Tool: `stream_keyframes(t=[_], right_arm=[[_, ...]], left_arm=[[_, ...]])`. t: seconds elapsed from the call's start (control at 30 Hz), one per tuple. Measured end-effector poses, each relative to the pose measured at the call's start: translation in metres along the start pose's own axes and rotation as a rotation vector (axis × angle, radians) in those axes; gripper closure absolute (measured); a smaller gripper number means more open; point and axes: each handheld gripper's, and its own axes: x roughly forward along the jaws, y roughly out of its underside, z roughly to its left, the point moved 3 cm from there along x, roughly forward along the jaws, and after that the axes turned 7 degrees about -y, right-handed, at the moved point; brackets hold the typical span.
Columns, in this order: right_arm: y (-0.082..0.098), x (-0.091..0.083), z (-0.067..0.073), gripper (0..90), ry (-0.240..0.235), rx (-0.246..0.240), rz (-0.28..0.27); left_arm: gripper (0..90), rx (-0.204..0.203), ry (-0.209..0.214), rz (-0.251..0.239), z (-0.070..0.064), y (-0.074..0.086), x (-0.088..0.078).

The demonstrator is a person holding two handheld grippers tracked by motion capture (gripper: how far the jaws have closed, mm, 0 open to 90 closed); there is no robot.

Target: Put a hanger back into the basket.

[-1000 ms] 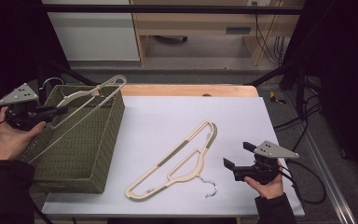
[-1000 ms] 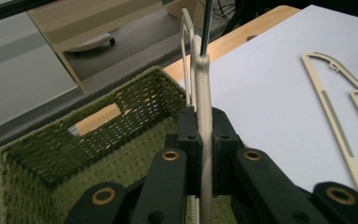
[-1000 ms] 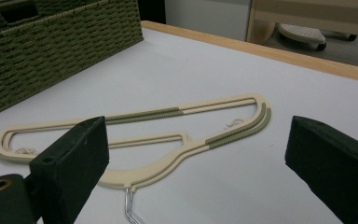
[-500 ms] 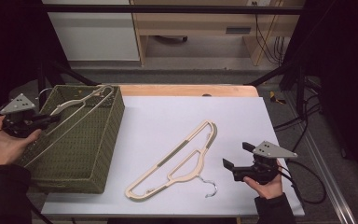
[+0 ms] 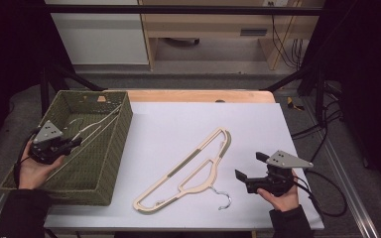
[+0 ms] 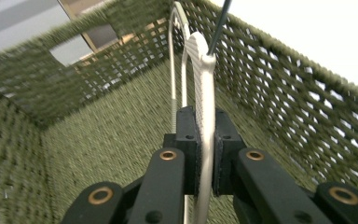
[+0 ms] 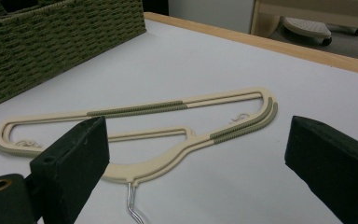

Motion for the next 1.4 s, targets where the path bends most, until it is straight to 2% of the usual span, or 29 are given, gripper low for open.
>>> stream_keyframes(t=[0.17, 0.33, 0.37, 0.43, 0.53, 0.6, 0.67, 0.8, 0.83, 1.07, 1.17, 1.23, 1.3, 1.33, 1.37, 1.4], right_arm=[[0.001, 0.001, 0.001, 7.0, -0.003, -0.002, 0.004], [0.001, 0.002, 0.001, 7.1, -0.004, -0.005, 0.004], [0.001, 0.002, 0.001, 7.1, -0.003, -0.007, 0.005], [0.001, 0.002, 0.002, 7.1, -0.005, -0.007, 0.007], [0.001, 0.002, 0.002, 7.2, -0.007, -0.012, 0.008], [0.001, 0.002, 0.002, 7.2, -0.008, -0.011, 0.007], [0.001, 0.002, 0.003, 7.2, -0.008, -0.005, 0.008], [0.002, 0.004, 0.003, 7.1, -0.012, -0.014, 0.014], [0.002, 0.004, 0.003, 7.2, -0.011, -0.016, 0.016], [0.003, 0.005, 0.004, 7.2, -0.013, -0.007, 0.014], [0.003, 0.005, 0.005, 7.2, -0.017, -0.008, 0.015], [0.003, 0.006, 0.005, 7.2, -0.018, -0.007, 0.016], [0.004, 0.007, 0.006, 7.2, -0.019, -0.005, 0.018], [0.004, 0.007, 0.006, 7.2, -0.019, -0.005, 0.018], [0.004, 0.008, 0.006, 7.5, -0.024, -0.005, 0.016], [0.004, 0.009, 0.006, 7.5, -0.026, -0.01, 0.017]], left_arm=[[80.2, 0.002, 0.025, 0.059, -0.011, 0.006, 0.007], [78.5, 0.036, 0.036, 0.09, -0.02, 0.01, 0.013], [77.9, 0.045, 0.033, 0.112, -0.023, 0.01, 0.016], [77.2, 0.05, 0.052, 0.145, -0.025, 0.012, 0.018], [75.7, 0.056, 0.056, 0.152, -0.028, 0.013, 0.021], [74.6, 0.084, 0.075, 0.194, -0.031, 0.016, 0.023], [73.9, 0.1, 0.08, 0.211, -0.033, 0.017, 0.024], [73.0, 0.094, 0.085, 0.219, -0.033, 0.018, 0.026], [72.3, 0.1, 0.09, 0.239, -0.035, 0.019, 0.027], [70.7, 0.104, 0.093, 0.244, -0.035, 0.019, 0.027], [65.0, 0.091, 0.102, 0.224, -0.034, 0.017, 0.025], [58.5, 0.068, 0.101, 0.188, -0.033, 0.013, 0.021], [50.7, 0.05, 0.082, 0.138, -0.032, 0.008, 0.016], [47.0, 0.05, 0.082, 0.138, -0.032, 0.008, 0.016], [43.5, 0.029, 0.071, 0.091, -0.03, 0.001, 0.009], [40.7, 0.017, 0.062, 0.064, -0.029, -0.002, 0.005]])
